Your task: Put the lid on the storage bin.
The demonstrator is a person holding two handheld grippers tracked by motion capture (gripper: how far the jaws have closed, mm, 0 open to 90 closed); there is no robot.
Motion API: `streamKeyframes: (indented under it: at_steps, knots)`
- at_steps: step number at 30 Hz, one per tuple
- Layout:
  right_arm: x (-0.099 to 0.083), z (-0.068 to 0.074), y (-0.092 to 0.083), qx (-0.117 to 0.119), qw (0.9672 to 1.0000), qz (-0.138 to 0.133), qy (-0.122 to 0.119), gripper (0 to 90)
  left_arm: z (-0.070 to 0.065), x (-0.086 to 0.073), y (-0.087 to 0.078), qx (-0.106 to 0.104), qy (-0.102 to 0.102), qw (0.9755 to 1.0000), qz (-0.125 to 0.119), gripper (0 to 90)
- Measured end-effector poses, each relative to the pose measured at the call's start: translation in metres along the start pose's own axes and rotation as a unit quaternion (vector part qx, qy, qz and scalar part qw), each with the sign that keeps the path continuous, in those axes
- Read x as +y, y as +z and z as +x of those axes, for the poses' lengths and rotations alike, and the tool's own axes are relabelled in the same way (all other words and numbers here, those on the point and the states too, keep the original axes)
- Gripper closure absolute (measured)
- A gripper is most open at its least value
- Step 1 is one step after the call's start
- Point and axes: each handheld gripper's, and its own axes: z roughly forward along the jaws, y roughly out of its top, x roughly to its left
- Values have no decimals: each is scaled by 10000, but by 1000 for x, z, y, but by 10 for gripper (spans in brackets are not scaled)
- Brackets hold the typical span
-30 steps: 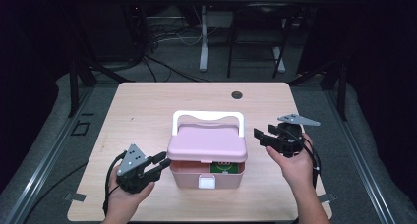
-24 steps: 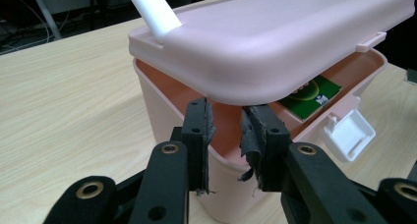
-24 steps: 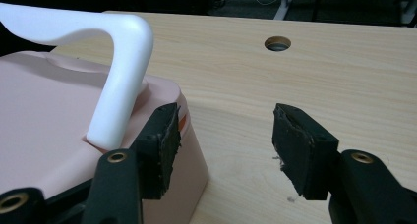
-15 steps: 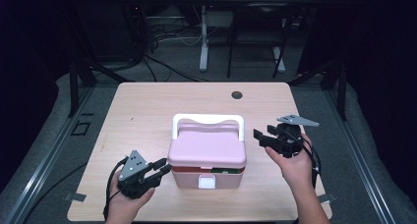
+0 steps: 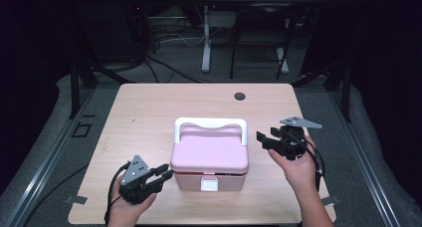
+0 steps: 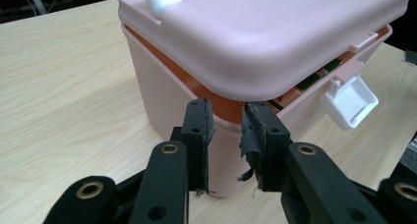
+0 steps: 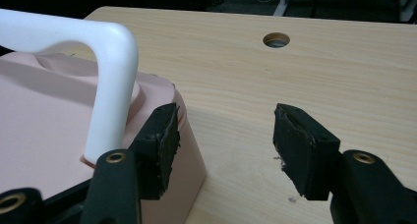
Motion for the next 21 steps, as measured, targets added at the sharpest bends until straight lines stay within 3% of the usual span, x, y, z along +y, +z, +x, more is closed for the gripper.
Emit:
streamKeyframes:
  at_steps: [15,21]
  knots:
    - [-1,0,3,19,10000,-15,-11,424,1,-6,1,-42,-14,9999,116,717]
    - [-1,0,2,18,10000,34,-15,423,5,-12,0,3,-115,9999,90,703]
